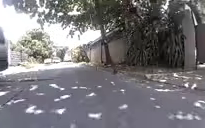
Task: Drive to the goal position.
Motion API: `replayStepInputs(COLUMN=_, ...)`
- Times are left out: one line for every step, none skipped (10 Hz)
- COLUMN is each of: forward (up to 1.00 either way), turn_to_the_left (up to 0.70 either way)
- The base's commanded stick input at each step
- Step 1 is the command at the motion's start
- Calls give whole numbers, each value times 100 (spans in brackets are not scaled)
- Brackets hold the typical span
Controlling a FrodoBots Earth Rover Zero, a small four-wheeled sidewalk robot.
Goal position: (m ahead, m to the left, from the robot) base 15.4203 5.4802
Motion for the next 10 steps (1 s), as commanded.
replayStepInputs(forward=100, turn_to_the_left=38)
replayStepInputs(forward=100, turn_to_the_left=37)
replayStepInputs(forward=100, turn_to_the_left=8)
replayStepInputs(forward=100, turn_to_the_left=0)
replayStepInputs(forward=100, turn_to_the_left=0)
replayStepInputs(forward=100, turn_to_the_left=0)
replayStepInputs(forward=100, turn_to_the_left=0)
replayStepInputs(forward=100, turn_to_the_left=0)
replayStepInputs(forward=100, turn_to_the_left=0)
replayStepInputs(forward=100, turn_to_the_left=0)
